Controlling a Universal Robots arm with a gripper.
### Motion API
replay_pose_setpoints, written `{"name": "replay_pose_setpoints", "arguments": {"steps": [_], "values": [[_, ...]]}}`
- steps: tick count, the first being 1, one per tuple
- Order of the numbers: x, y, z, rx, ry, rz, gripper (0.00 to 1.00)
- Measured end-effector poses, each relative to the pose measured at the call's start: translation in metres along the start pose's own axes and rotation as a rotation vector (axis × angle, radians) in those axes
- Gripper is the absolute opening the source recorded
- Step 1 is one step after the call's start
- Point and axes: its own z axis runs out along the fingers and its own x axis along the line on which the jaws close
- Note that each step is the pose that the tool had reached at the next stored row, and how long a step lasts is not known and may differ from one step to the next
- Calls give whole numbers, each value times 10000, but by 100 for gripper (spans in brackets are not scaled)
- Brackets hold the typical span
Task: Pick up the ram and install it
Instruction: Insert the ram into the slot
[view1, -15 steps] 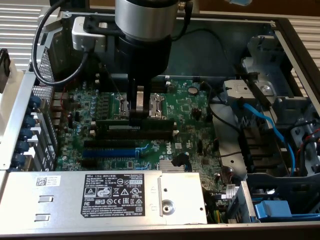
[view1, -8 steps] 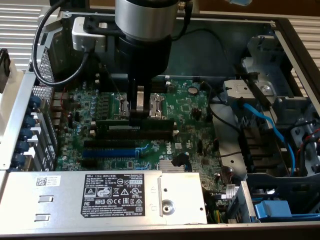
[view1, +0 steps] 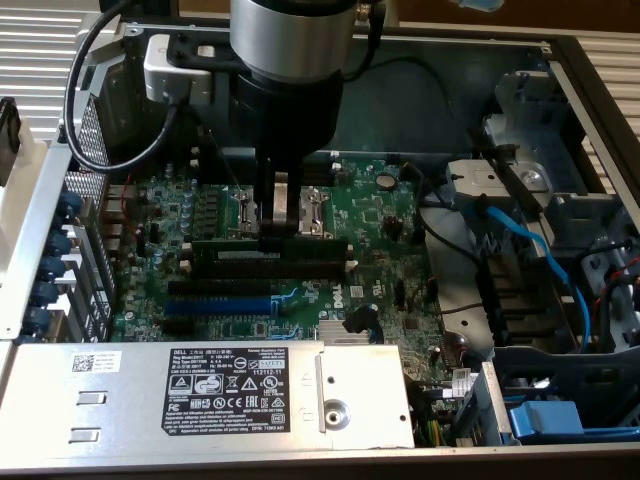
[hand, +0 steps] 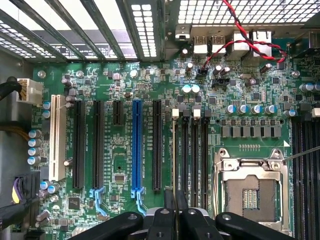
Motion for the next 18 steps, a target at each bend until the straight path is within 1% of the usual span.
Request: {"name": "replay_pose_setpoints", "arguments": {"steps": [6, 11, 18], "values": [[-1, 7, 8, 1, -55, -3, 12], [-1, 13, 16, 0, -82, -5, 12], [-2, 12, 32, -2, -154, -8, 12]]}}
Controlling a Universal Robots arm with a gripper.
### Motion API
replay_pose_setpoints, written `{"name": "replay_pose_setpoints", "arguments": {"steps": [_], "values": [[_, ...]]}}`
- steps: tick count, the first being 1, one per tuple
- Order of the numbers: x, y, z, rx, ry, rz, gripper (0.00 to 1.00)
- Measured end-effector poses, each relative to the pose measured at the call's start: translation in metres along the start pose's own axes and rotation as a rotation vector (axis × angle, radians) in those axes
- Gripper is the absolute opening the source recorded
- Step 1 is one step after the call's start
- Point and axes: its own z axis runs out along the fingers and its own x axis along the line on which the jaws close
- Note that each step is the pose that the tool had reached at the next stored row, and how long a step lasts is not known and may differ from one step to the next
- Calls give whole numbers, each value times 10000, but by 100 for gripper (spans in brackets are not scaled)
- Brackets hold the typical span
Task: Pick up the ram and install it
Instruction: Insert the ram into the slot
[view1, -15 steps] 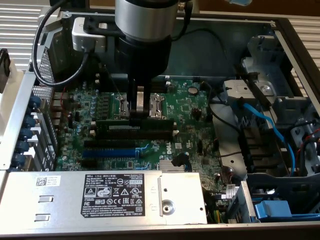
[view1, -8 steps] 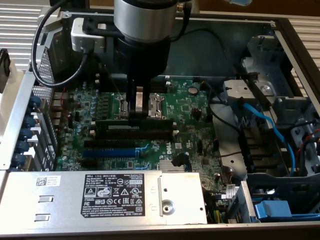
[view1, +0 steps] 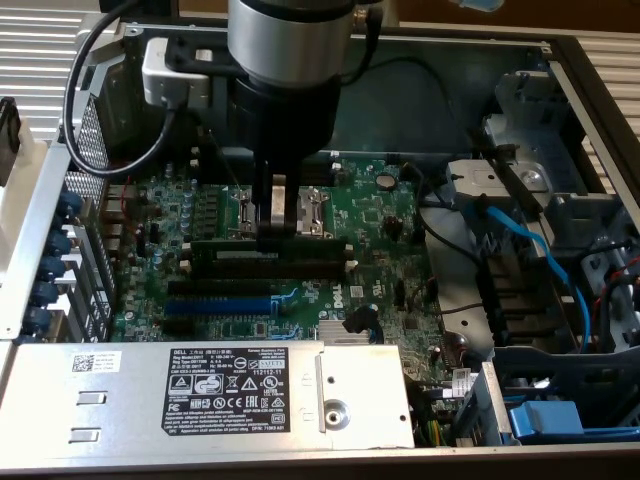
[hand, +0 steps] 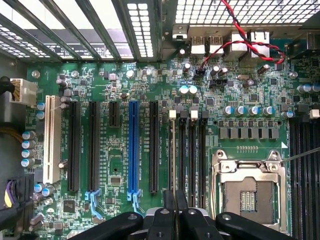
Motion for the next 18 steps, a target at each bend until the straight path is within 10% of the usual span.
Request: {"name": "replay_pose_setpoints", "arguments": {"steps": [18], "values": [[-3, 3, 30, 0, -25, 56, 12]]}}
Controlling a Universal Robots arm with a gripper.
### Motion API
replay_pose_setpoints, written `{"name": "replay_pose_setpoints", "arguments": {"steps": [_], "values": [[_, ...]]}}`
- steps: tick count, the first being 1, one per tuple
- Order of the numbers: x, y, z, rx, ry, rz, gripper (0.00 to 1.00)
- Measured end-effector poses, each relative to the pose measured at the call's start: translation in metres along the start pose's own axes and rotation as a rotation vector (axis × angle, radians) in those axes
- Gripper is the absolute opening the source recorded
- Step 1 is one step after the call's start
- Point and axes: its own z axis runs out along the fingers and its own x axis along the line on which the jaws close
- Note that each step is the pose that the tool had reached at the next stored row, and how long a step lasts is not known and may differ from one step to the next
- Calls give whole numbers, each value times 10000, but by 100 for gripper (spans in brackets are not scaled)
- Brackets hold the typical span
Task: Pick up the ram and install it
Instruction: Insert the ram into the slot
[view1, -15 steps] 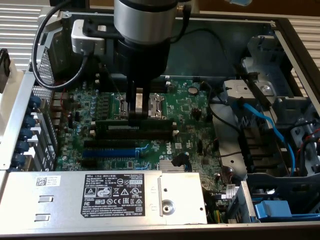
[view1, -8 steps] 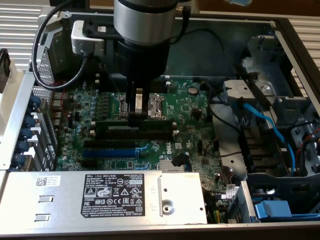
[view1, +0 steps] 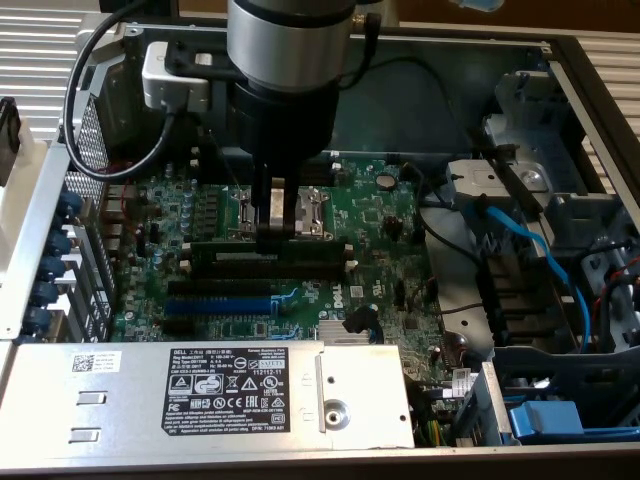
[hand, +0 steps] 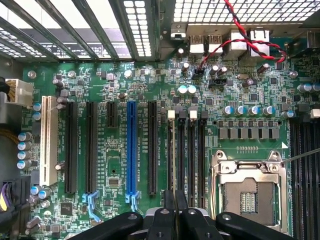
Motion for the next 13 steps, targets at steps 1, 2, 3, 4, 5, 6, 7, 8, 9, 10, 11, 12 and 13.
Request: {"name": "replay_pose_setpoints", "arguments": {"steps": [1, 2, 3, 4, 5, 6, 7, 8, 9, 10, 11, 12, 13], "values": [[0, 0, 0, 0, -3, 5, 12], [0, 0, 1, 0, -9, 10, 12], [0, 0, 1, 0, -15, 15, 12], [0, 0, 1, -1, -22, 19, 12], [0, 0, 1, -1, -30, 25, 12], [0, 0, 1, -1, -37, 32, 12], [4, 0, 1, -2, -46, 38, 12], [7, 0, 1, -3, -53, 52, 12], [9, 0, 1, -5, -57, 75, 12], [10, 0, 1, -6, -62, 95, 12], [10, 0, 1, -7, -68, 111, 12], [12, -2, 1, -8, -74, 120, 12], [13, -4, 0, -9, -80, 124, 12]]}}
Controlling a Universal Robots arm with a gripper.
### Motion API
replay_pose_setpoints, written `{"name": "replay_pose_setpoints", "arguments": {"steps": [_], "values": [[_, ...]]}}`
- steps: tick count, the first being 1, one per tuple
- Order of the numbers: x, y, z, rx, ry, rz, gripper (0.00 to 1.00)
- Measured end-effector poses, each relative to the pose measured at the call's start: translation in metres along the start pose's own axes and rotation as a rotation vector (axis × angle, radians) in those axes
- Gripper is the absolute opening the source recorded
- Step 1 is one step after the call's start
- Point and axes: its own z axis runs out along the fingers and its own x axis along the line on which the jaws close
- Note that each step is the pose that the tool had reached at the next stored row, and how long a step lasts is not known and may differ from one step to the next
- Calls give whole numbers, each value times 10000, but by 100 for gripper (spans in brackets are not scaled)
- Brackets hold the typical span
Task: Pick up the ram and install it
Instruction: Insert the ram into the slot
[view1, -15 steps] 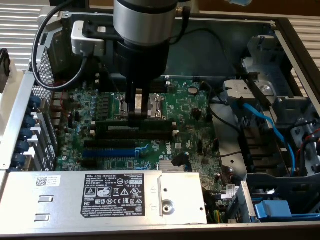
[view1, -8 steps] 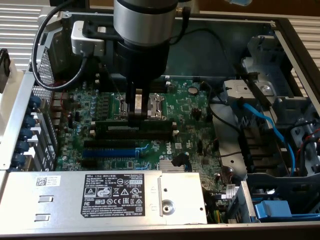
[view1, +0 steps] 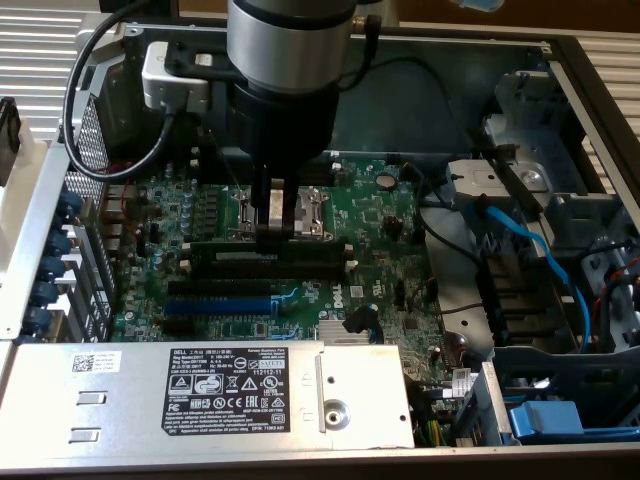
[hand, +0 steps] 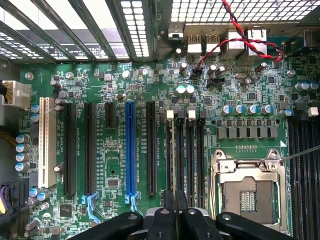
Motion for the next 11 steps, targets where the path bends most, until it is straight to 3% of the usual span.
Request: {"name": "replay_pose_setpoints", "arguments": {"steps": [11], "values": [[6, -6, 0, -9, -27, 5, 12]]}}
